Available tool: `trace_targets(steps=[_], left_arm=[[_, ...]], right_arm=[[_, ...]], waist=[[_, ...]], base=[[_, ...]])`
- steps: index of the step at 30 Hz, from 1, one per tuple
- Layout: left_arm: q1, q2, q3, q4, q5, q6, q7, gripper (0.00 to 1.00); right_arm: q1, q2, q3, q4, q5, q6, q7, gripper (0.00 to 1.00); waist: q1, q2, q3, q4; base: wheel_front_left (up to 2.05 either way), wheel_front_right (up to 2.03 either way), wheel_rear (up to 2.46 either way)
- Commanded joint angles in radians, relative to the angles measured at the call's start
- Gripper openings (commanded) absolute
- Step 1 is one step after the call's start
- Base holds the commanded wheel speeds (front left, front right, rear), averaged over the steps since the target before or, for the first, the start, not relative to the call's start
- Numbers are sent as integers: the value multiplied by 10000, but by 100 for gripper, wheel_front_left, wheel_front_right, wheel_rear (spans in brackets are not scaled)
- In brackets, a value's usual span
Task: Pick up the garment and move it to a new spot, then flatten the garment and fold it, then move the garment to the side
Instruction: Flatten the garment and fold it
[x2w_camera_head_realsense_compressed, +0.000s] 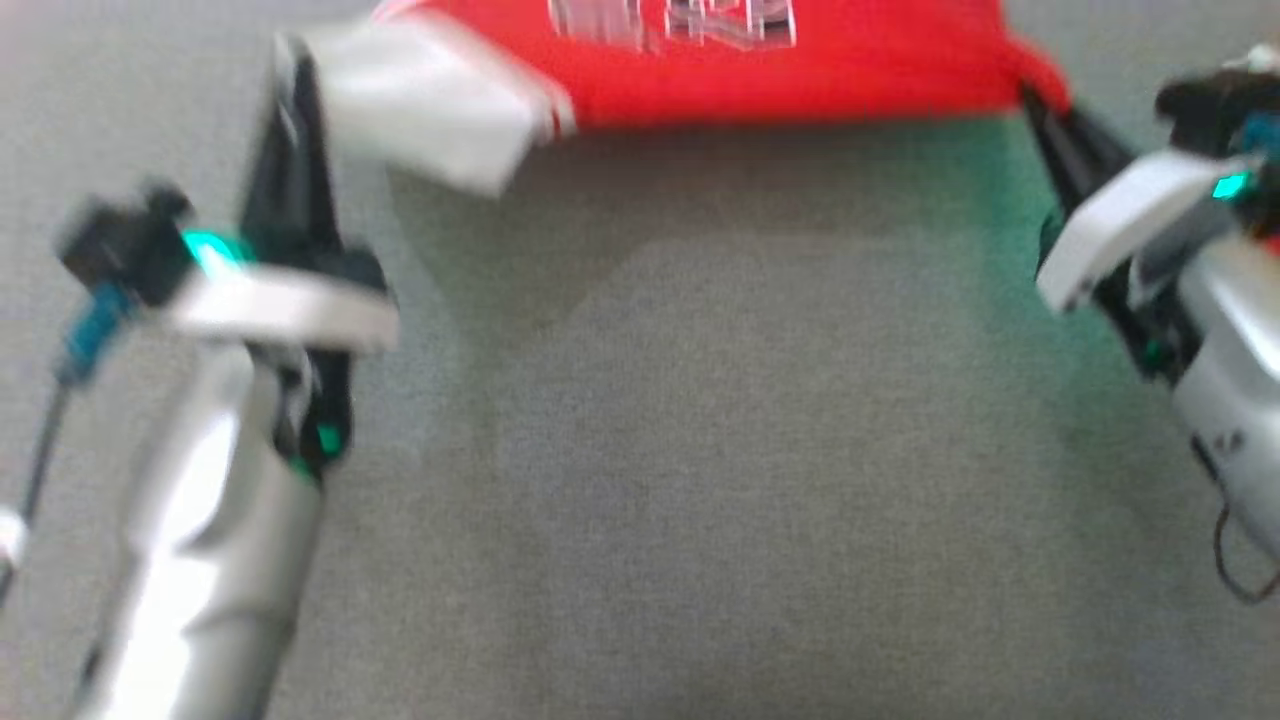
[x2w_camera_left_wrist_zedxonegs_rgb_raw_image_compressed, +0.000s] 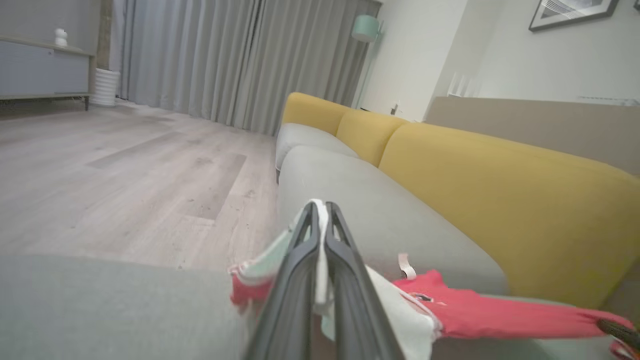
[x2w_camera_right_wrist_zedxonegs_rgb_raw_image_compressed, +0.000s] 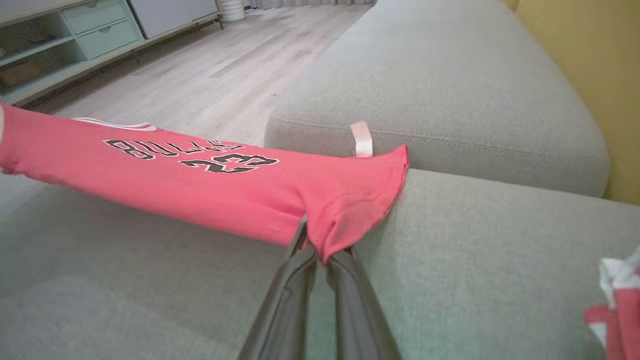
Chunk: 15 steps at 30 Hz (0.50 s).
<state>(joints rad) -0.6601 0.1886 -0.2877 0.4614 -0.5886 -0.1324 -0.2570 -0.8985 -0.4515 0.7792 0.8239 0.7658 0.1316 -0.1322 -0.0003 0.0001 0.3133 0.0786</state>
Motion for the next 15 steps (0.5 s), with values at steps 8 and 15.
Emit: trace_targets(steps=[8,15], left_arm=[[2292,1219,-240,-1279,-563,18,-46,0],[3671,1643,-354,-1986,-794,52,132,0]], right_arm=[[1654,-786,1277,-1498,1169,-9,528,0],[2582,-1192,1835,-2050,1541,-9,601,0]], waist=[[3,-1,-1789,-189],[3,-1,-2496,-334]], base=[[0,0,0],[0,0,0]])
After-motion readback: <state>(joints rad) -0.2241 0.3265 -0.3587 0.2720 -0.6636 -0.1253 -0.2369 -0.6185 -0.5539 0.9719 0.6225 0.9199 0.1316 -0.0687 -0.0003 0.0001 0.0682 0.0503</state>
